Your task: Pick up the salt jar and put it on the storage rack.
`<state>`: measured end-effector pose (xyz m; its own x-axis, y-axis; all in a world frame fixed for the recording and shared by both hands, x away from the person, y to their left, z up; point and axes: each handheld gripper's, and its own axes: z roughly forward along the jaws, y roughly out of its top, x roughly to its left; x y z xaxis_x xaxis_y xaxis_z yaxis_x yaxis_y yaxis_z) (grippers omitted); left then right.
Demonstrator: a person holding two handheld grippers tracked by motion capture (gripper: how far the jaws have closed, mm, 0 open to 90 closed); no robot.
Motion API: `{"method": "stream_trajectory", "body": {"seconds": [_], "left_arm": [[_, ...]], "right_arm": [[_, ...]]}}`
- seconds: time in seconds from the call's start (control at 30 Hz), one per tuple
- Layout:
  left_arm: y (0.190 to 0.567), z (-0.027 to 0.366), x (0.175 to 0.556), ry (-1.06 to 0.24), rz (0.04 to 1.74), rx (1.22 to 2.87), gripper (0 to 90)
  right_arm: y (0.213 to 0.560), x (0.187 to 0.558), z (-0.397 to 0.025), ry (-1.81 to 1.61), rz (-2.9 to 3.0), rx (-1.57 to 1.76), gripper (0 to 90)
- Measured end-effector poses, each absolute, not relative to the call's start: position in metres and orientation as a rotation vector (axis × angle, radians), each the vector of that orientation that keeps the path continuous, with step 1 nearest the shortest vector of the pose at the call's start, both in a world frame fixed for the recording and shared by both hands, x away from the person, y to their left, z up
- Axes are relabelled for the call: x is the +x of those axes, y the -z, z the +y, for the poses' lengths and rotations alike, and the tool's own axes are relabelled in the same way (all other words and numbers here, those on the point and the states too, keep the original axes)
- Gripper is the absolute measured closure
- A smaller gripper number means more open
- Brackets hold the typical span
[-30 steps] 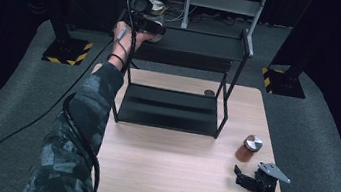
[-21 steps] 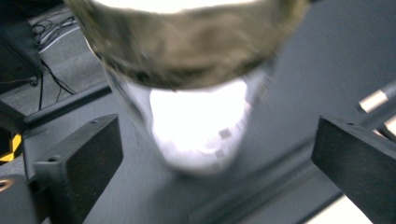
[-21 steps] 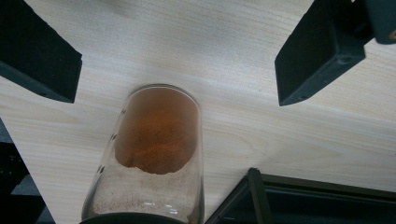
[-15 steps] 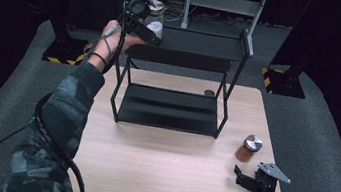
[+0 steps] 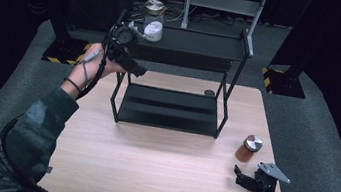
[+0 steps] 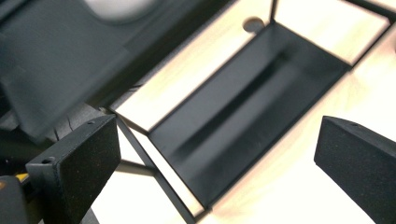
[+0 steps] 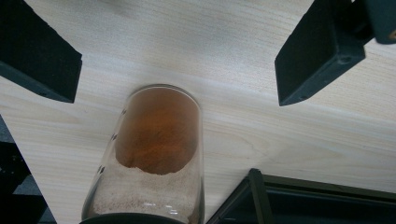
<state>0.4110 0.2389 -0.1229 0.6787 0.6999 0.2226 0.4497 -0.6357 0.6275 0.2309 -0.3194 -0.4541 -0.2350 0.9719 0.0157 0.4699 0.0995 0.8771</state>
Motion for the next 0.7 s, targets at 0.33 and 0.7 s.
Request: {"method": "stream_trajectory", "body": {"seconds": [0.33,0.7], "left_arm": [[0.197,0.243,0.369,-0.552,0.812,2.423,0.1],[0.321,0.250,0.328,-0.602,0.962,2.376,0.1]], "right_arm": [[0.454,0.231,-0.319,-1.063,1.783,1.411,0.0],[0.453,0.232,-0.318,-1.056,1.790,1.410,0.0]]}}
